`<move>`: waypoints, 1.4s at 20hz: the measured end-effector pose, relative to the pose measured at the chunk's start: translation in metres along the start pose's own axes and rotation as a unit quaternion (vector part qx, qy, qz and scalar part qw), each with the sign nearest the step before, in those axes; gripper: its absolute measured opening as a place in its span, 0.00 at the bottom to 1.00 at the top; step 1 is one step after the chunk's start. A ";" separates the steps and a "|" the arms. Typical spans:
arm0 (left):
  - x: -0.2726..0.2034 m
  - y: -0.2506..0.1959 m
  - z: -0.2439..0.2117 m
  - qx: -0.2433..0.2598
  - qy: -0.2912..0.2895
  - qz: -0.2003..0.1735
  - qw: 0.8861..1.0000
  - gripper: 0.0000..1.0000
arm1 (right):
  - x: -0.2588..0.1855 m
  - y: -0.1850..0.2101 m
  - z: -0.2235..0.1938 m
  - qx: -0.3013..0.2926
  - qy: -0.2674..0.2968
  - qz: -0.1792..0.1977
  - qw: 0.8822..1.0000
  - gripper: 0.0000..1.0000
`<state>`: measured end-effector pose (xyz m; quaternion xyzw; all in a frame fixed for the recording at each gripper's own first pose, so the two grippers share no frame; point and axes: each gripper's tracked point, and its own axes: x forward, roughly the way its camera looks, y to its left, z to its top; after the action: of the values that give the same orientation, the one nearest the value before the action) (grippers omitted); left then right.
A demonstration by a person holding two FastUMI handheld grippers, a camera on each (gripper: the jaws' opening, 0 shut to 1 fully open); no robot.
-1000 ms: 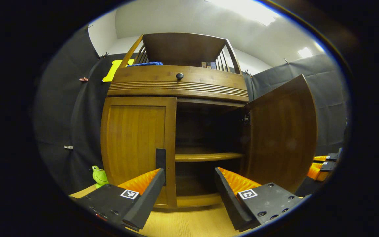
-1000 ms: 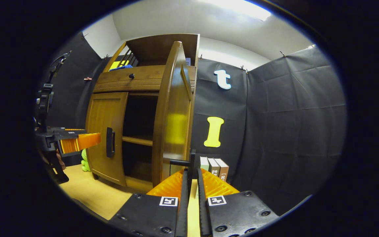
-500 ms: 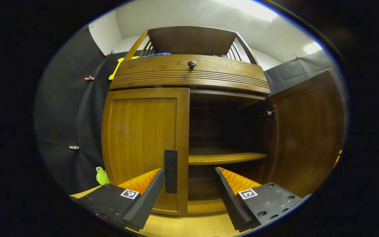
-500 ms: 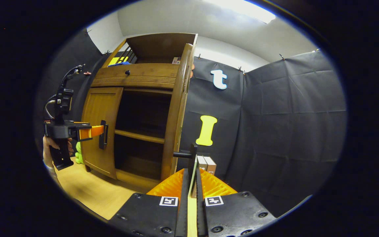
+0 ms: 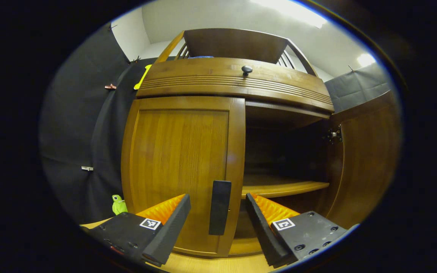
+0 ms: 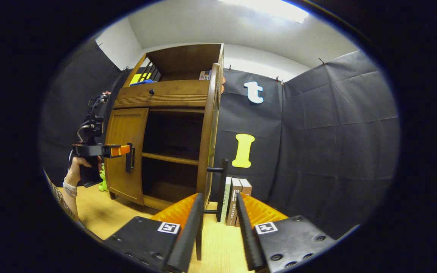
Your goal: Open the right door of the double-door shoe cabinet with the right hand, and open the left door with the left hand.
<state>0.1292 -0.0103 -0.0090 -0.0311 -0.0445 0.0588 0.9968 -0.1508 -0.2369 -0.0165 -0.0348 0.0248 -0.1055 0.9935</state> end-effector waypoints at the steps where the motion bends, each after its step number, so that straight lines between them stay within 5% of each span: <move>1: 0.006 -0.001 -0.005 0.003 0.004 -0.001 1.000 0.88 | -0.003 -0.009 0.003 -0.009 -0.009 -0.014 1.000 0.70; 3: 0.018 -0.002 -0.012 0.005 0.011 -0.003 1.000 0.92 | -0.010 -0.033 0.000 -0.023 -0.020 -0.055 0.998 0.92; 5: 0.028 0.000 -0.018 -0.003 0.014 -0.002 1.000 0.92 | -0.013 -0.050 0.001 -0.017 -0.023 -0.082 0.996 0.96; 13: 0.057 0.013 -0.031 0.039 0.023 0.017 0.999 0.80 | -0.016 -0.094 -0.021 0.038 -0.012 -0.133 0.990 0.98; 19: 0.056 -0.002 -0.029 0.040 0.010 -0.007 0.999 0.36 | -0.023 -0.112 -0.025 0.012 -0.008 -0.182 0.983 0.98; 28: 0.024 0.002 -0.027 0.021 0.041 -0.048 0.998 0.30 | -0.042 -0.084 -0.006 -0.030 -0.018 -0.181 0.983 0.98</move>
<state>0.1550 -0.0066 -0.0339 -0.0101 -0.0035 0.0102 0.9999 -0.2099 -0.3105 -0.0140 -0.0700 0.0031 -0.2819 0.9569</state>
